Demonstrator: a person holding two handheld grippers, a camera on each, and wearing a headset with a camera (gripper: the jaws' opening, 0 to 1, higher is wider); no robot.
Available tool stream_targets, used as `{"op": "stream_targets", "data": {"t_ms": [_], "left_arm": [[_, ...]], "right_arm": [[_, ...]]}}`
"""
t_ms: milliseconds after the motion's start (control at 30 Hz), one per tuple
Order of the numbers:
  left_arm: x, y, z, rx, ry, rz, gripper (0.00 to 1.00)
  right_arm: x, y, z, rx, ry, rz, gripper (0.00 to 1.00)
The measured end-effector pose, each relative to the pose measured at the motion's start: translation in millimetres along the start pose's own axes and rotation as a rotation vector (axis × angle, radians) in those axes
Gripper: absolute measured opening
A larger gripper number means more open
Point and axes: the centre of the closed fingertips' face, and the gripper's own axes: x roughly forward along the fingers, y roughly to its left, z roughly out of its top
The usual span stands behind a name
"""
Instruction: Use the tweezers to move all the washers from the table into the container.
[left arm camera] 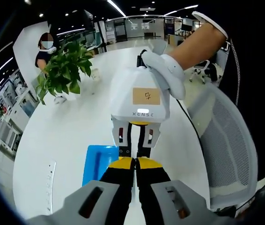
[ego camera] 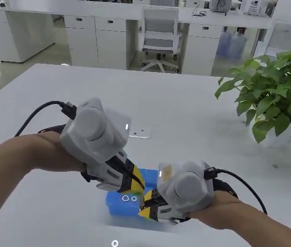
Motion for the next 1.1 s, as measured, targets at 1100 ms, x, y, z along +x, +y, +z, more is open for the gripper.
{"op": "stream_targets", "data": {"t_ms": [1100], "left_arm": [[34.3,50.4,-2.2,0.021,-0.025,-0.033,0.05]], "right_arm": [[6.0,-50.8,-41.5,0.057,0.025,-0.027,0.10]]}}
